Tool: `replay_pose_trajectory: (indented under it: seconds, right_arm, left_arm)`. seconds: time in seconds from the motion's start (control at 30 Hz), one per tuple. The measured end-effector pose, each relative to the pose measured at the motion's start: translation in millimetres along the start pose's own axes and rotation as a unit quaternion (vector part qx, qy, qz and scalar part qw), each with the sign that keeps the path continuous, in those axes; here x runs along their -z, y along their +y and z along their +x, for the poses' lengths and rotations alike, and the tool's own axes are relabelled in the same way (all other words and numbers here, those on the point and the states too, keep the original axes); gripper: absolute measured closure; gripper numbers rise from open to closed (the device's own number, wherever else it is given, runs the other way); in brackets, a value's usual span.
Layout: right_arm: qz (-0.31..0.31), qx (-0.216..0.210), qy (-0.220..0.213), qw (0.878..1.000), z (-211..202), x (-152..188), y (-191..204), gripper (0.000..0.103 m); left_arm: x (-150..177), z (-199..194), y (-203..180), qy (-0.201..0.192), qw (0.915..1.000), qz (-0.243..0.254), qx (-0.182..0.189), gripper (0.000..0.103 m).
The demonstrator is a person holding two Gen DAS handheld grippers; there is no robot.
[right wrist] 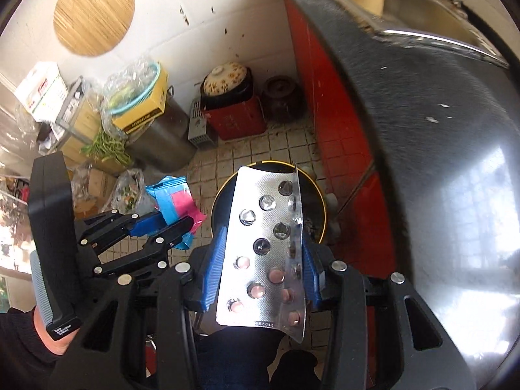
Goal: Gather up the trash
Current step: 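Carry wrapper and blister pack over the trash bin and open both tools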
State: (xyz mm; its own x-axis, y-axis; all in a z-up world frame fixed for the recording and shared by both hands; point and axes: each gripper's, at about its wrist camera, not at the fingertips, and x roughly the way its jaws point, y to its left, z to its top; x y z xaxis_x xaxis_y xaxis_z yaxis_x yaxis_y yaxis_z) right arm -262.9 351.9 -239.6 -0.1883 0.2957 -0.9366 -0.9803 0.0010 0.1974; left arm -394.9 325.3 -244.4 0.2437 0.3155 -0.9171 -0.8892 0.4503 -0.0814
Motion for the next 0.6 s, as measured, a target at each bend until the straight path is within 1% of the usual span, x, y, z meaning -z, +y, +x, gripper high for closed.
replay_pose_trajectory:
  seconds: [0.1,0.17,0.37,0.43,0.47,0.5,0.53,0.57,0.6]
  right_arm:
    - [-0.003,0.003,0.018,1.0,23,-9,1,0.06]
    - [-0.003,0.003,0.028,1.0,34,-15,0,0.06]
    - [-0.009,0.008,0.04,0.999,50,-26,-3,0.059]
    - [-0.009,0.009,0.041,0.999,50,-27,-4,0.058]
    - [-0.008,0.009,0.042,0.999,50,-27,-4,0.057]
    - [-0.006,0.009,0.043,0.999,52,-29,-4,0.055]
    - [-0.005,0.009,0.044,0.999,53,-29,-6,0.055]
    - [-0.003,0.009,0.045,0.999,52,-28,-7,0.054]
    - [0.0,0.007,0.047,0.999,54,-28,-8,0.054]
  left_arm:
    - [-1,14,4,0.007,1.0,0.0,0.007,0.082]
    - [-2,24,8,0.014,0.9997,-0.005,0.018,0.082]
    - [-1,44,9,0.029,0.999,-0.006,0.034,0.081]
    - [0,51,10,0.032,0.9988,-0.005,0.037,0.08]
    - [0,54,11,0.033,0.9987,-0.006,0.038,0.076]
    - [1,56,12,0.034,0.9987,-0.008,0.037,0.069]
    - [1,57,13,0.034,0.9987,-0.01,0.035,0.064]
    - [1,58,14,0.034,0.9987,-0.013,0.037,0.055]
    - [1,58,15,0.033,0.9986,-0.015,0.037,0.05]
